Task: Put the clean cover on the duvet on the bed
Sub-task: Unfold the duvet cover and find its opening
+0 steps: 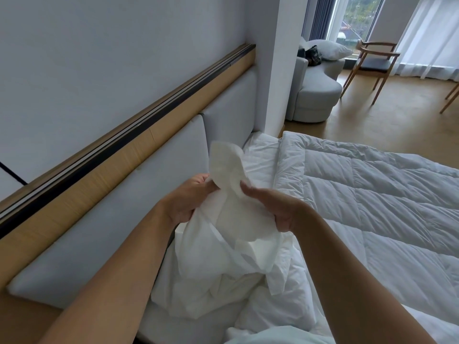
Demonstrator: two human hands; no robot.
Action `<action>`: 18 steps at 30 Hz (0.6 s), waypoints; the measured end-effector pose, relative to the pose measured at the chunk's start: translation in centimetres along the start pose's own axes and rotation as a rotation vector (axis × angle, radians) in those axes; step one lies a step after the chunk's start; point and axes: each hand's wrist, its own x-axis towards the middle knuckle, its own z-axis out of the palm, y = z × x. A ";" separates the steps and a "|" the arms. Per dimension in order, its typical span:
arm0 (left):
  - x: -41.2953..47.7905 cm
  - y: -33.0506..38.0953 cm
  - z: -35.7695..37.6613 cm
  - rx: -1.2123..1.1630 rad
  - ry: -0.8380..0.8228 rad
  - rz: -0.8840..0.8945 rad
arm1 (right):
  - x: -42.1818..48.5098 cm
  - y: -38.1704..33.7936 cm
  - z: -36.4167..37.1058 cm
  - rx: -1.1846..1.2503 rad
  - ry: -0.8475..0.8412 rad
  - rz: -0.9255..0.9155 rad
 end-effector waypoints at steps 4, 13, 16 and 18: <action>0.5 0.1 0.6 0.005 0.068 -0.007 | 0.1 1.0 -0.2 -0.105 -0.137 -0.126; -0.1 -1.5 -0.5 -0.034 -0.201 -0.177 | 0.8 0.6 0.4 0.092 0.161 -0.293; -0.1 -2.0 0.1 -0.142 -0.158 -0.114 | 0.7 0.3 0.7 0.083 0.203 -0.285; 0.1 -2.0 0.5 -0.183 -0.112 -0.072 | 0.7 0.2 0.7 0.041 0.237 -0.270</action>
